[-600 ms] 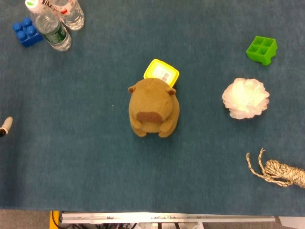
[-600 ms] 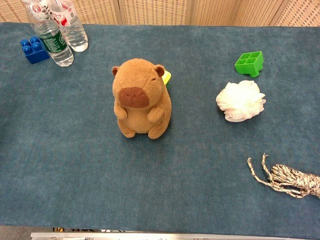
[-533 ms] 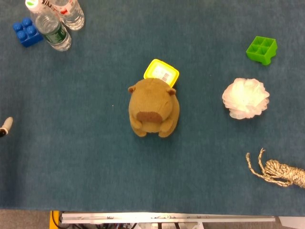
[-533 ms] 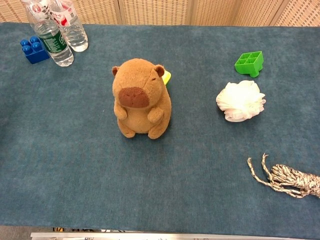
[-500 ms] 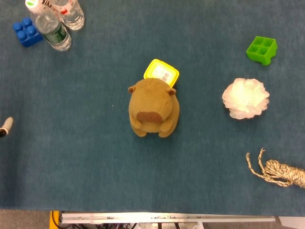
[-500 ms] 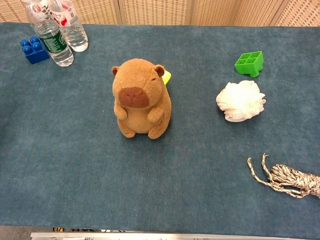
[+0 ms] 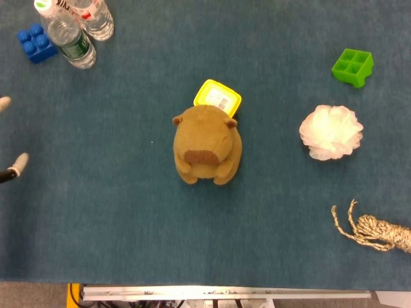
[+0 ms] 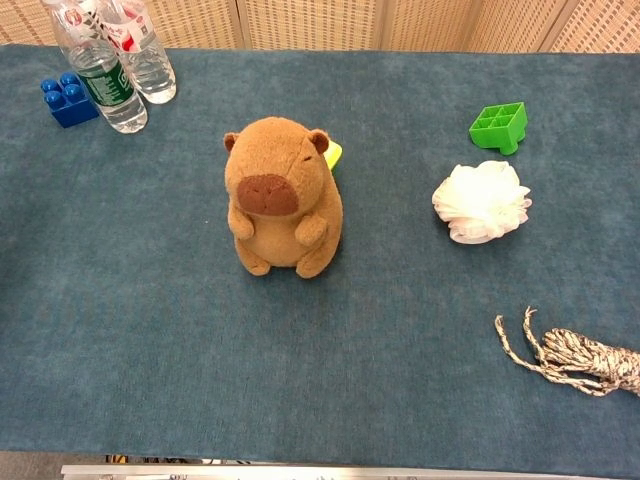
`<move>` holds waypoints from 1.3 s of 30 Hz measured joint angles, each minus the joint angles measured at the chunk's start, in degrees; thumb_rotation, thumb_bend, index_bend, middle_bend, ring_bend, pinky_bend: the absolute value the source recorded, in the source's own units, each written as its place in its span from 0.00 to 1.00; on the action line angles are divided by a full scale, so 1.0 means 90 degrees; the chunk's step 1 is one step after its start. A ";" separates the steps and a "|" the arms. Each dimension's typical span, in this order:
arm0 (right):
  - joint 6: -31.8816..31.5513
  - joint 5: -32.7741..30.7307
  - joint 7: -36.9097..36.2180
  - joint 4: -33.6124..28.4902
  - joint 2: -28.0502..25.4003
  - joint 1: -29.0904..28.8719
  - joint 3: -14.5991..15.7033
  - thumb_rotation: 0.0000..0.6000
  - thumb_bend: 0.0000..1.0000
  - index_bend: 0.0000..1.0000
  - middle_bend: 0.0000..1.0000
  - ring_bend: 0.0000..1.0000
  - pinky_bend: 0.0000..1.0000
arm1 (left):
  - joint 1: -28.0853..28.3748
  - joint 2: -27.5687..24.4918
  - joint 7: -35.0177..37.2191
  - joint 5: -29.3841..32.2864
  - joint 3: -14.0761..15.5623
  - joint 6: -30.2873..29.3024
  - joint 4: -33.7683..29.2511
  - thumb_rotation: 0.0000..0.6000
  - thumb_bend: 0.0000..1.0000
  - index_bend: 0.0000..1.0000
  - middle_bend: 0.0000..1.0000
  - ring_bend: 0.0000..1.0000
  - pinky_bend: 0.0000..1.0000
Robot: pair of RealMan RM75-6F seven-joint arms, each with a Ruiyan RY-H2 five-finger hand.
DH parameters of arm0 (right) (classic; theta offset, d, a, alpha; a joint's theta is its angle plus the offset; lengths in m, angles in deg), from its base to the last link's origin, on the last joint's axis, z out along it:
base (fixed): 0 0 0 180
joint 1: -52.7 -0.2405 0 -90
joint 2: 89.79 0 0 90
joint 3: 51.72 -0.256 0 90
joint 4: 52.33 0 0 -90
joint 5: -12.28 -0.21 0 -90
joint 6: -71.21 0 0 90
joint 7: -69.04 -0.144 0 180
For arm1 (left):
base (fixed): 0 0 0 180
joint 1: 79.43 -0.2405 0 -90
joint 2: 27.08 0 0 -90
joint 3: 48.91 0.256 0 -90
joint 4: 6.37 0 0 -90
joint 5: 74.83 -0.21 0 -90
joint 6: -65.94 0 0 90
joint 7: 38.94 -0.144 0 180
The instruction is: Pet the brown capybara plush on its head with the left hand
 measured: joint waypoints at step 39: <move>0.0058 -0.0531 0.0527 -0.0819 -0.0325 -0.0076 -0.0237 1.00 0.06 0.32 0.32 0.21 0.24 | 0.2942 0.0974 0.3016 -0.2030 0.0171 0.1888 0.0665 0.20 0.11 0.12 0.10 0.07 0.00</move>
